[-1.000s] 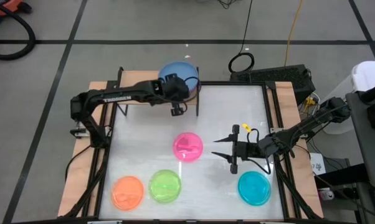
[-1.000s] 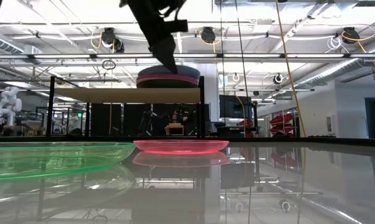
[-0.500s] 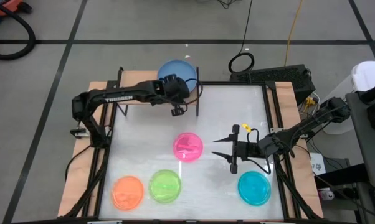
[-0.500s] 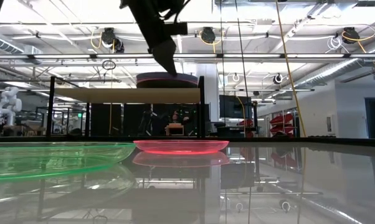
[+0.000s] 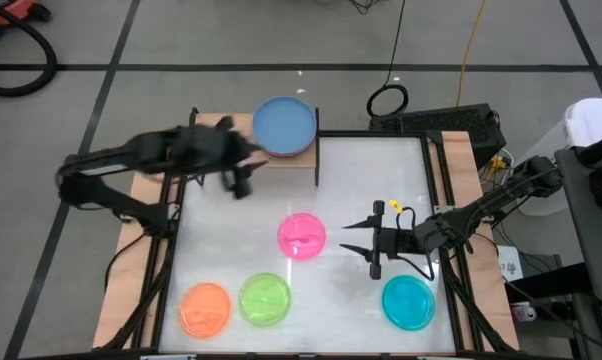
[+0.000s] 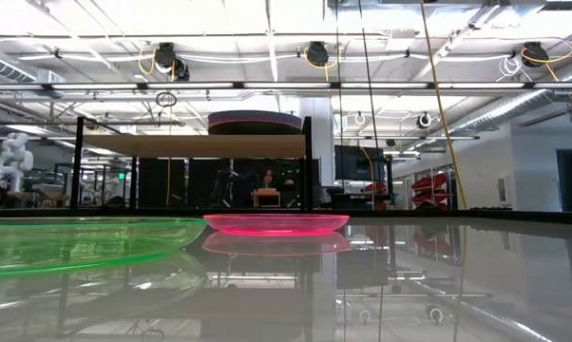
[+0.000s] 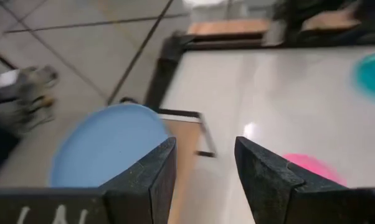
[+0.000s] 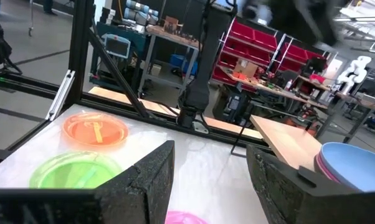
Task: Place and stack plates onto a shelf
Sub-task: Put the transparent pink plate on the shelf
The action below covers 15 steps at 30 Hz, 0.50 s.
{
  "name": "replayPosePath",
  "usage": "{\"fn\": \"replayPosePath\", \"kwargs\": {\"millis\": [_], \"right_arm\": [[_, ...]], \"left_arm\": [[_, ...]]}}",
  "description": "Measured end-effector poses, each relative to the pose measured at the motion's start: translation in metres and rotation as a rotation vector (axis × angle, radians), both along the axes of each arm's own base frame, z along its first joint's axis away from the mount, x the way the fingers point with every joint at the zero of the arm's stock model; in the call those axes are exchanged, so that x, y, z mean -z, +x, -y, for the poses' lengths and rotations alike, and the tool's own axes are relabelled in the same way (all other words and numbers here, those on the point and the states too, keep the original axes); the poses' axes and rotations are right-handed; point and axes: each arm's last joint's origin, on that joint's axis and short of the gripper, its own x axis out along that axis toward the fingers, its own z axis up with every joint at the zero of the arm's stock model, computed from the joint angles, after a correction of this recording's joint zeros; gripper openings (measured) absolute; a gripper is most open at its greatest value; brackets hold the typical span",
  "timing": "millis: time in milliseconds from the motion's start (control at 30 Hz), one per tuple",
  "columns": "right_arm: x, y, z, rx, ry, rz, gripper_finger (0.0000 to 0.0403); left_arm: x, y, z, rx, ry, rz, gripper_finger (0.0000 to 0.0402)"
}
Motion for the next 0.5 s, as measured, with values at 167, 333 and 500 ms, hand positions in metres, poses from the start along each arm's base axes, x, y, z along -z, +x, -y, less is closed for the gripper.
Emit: {"fn": "replayPosePath", "kwargs": {"millis": [167,333,500], "right_arm": [[0.008,-0.003,-0.005,-0.024,-0.063,-0.076,0.0183],[0.003,0.000,-0.009,-0.032,-0.094,-0.132,0.0183],[0.002,0.016,-0.016,0.005,-0.115,-0.255,0.0183]], "left_arm": [[0.023,-0.056,0.029,0.003,-0.062,0.141,0.0170],[0.074,-0.083,0.046,0.021,-0.168,0.400,0.0170],[0.126,-0.089,0.059,0.129,-0.194,0.574,0.0170]]}}
